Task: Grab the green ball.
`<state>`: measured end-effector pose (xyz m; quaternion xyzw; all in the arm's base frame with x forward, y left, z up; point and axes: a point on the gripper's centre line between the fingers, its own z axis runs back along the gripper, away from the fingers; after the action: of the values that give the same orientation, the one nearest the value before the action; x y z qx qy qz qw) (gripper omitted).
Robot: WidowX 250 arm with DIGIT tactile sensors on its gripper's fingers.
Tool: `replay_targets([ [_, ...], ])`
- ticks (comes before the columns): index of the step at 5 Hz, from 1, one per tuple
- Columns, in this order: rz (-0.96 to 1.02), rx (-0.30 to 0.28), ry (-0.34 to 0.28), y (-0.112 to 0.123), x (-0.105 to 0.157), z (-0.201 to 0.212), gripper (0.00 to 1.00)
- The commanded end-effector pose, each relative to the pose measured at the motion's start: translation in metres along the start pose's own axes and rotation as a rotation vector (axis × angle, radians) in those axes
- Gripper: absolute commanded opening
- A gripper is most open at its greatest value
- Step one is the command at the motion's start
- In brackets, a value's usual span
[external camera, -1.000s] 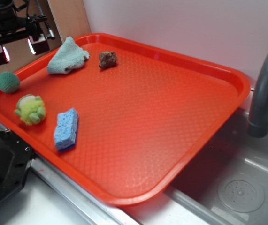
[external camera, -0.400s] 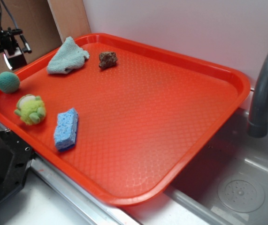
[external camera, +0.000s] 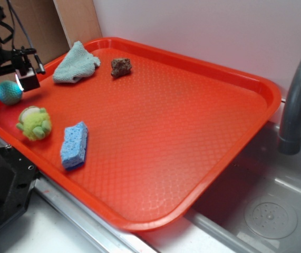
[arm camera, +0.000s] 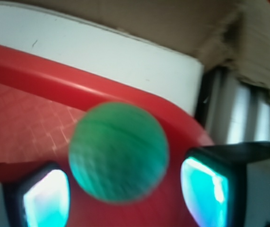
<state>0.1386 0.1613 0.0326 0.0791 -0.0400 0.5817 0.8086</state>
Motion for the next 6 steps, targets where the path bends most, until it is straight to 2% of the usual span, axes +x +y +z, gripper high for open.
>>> replay_targets([
  [1,-0.016,0.025,-0.027,-0.006,0.011,-0.009,0.00],
  [2,-0.047,0.000,-0.026,-0.011,0.008,0.007,0.00],
  [3,-0.124,-0.081,-0.080,-0.015,-0.007,0.043,0.00],
  [4,-0.336,-0.236,-0.122,-0.036,-0.025,0.091,0.00],
  [5,-0.553,-0.438,-0.052,-0.061,-0.033,0.106,0.00],
  [6,-0.800,-0.483,-0.037,-0.102,-0.039,0.115,0.00],
])
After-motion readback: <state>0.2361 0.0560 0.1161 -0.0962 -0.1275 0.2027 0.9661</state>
